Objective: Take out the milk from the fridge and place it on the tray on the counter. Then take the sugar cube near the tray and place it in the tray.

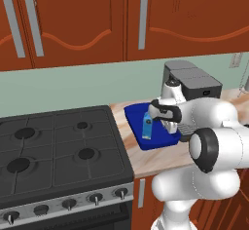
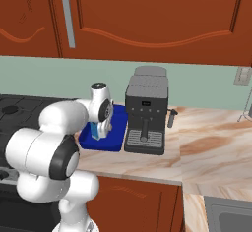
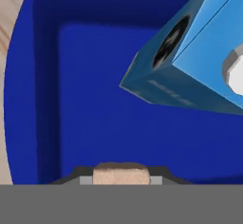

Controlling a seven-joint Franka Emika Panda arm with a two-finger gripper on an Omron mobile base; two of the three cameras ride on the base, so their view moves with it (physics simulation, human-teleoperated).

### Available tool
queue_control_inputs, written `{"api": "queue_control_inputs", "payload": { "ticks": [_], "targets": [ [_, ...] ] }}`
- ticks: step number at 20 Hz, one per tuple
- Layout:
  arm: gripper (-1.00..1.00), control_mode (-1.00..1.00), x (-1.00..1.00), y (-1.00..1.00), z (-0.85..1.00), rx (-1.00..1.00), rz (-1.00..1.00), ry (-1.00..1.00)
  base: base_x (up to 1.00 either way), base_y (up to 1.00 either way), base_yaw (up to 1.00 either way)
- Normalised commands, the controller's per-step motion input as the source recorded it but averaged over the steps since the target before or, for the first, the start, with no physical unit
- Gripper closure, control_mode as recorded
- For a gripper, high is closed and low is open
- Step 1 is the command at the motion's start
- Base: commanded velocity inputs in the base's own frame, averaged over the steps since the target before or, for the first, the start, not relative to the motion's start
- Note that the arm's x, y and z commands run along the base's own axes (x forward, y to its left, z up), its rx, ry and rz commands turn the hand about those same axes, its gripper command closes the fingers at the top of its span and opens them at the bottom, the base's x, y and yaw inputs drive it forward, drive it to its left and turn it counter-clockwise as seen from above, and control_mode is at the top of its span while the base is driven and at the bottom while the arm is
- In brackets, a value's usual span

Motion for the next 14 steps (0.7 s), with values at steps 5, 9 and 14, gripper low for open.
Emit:
{"api": "queue_control_inputs", "payload": {
  "ticks": [5, 9, 14],
  "targets": [
    [1.0, -1.0, 0.19, 0.0, -0.27, 0.0, 0.04, 0.0, 0.0, 0.0, 0.0],
    [1.0, -1.0, 0.22, 0.0, -0.2, 0.0, 0.01, 0.0, 0.0, 0.0, 0.0],
    [1.0, -1.0, 0.16, 0.0, -0.15, 0.0, 0.01, 0.0, 0.0, 0.0, 0.0]
  ]
}}
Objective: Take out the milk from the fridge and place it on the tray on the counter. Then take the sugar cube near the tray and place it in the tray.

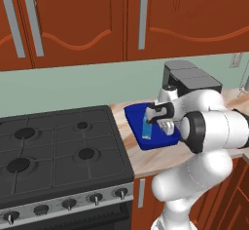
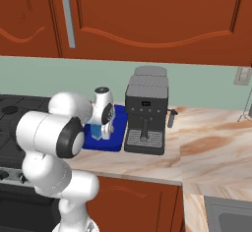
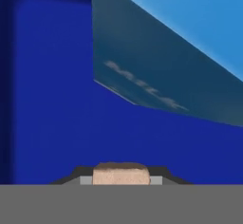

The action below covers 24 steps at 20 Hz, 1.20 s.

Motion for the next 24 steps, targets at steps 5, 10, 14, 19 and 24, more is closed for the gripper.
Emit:
{"api": "queue_control_inputs", "payload": {
  "ticks": [5, 10, 14, 19, 24],
  "targets": [
    [1.0, -1.0, 0.14, 0.0, -0.18, 0.0, 0.02, 0.01, 0.0, 0.0, 0.0],
    [1.0, -1.0, 0.08, 0.0, -0.2, 0.0, 0.02, 0.01, 0.0, 0.0, 0.0],
    [1.0, -1.0, 0.0, 0.0, -0.2, 0.01, 0.03, 0.01, 0.0, 0.0, 0.0],
    [1.0, -1.0, 0.0, 0.0, -0.2, 0.02, 0.02, 0.0, 0.0, 0.0, 0.0],
    [1.0, -1.0, 0.0, 0.0, -0.17, 0.02, 0.01, 0.0, 0.0, 0.0, 0.0]
  ]
}}
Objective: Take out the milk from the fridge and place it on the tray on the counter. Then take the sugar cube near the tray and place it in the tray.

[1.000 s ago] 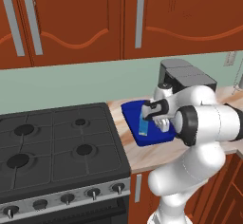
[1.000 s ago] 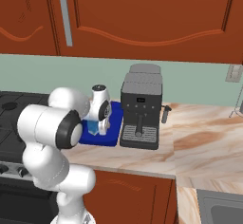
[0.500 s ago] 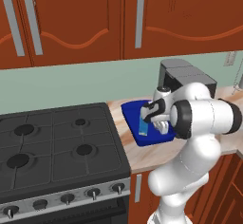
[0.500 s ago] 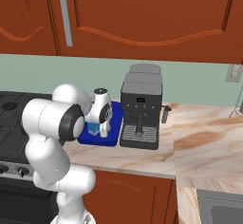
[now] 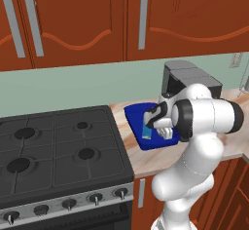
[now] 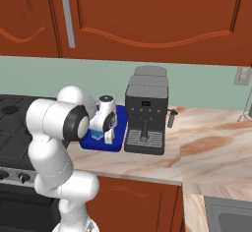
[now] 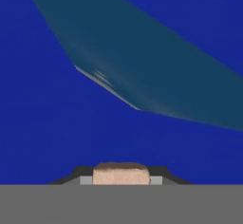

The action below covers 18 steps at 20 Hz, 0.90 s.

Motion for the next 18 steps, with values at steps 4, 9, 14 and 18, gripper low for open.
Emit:
{"api": "queue_control_inputs", "payload": {
  "ticks": [4, 9, 14, 18],
  "targets": [
    [1.0, -1.0, 0.0, 0.0, -0.12, 0.02, 0.01, 0.0, 0.0, 0.0, 0.0],
    [-1.0, -1.0, 0.0, 0.0, -0.09, 0.01, 0.0, 0.0, 0.0, 0.0, 0.0],
    [-1.0, -1.0, 0.0, 0.0, 0.0, 0.0, 0.0, 0.0, 0.0, 0.0, 0.0],
    [-1.0, -1.0, 0.0, 0.0, 0.11, 0.0, 0.0, 0.0, 0.0, 0.0, 0.0]
  ]
}}
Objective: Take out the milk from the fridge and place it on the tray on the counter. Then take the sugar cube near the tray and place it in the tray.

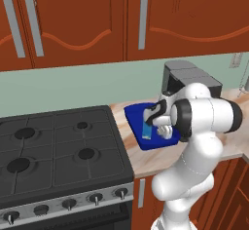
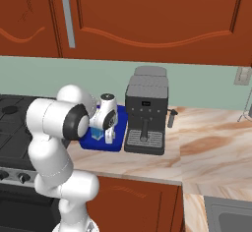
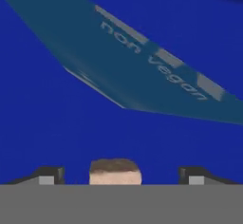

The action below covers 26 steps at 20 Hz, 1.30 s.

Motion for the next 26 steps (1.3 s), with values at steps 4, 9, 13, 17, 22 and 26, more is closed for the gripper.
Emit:
{"api": "queue_control_inputs", "payload": {
  "ticks": [4, 9, 13, 17, 22, 26],
  "targets": [
    [-1.0, -1.0, -0.03, 0.0, 0.3, 0.0, 0.0, -0.01, 0.0, 0.0, 0.0],
    [-1.0, -1.0, -0.29, 0.0, 0.75, 0.0, 0.0, -0.06, 0.0, 0.0, 0.0],
    [-1.0, -1.0, -0.62, 0.0, 0.72, 0.0, -0.01, -0.09, 0.0, 0.0, 0.0],
    [-1.0, -1.0, -0.86, 0.0, 0.68, 0.0, 0.0, -0.1, 0.0, 0.0, 0.0],
    [-1.0, -1.0, -0.94, 0.0, 0.99, 0.0, 0.0, -0.2, 0.0, 0.0, 0.0],
    [-1.0, -1.0, -0.95, 0.0, 1.0, 0.0, 0.0, -0.19, 0.0, 0.0, 0.0]
  ]
}}
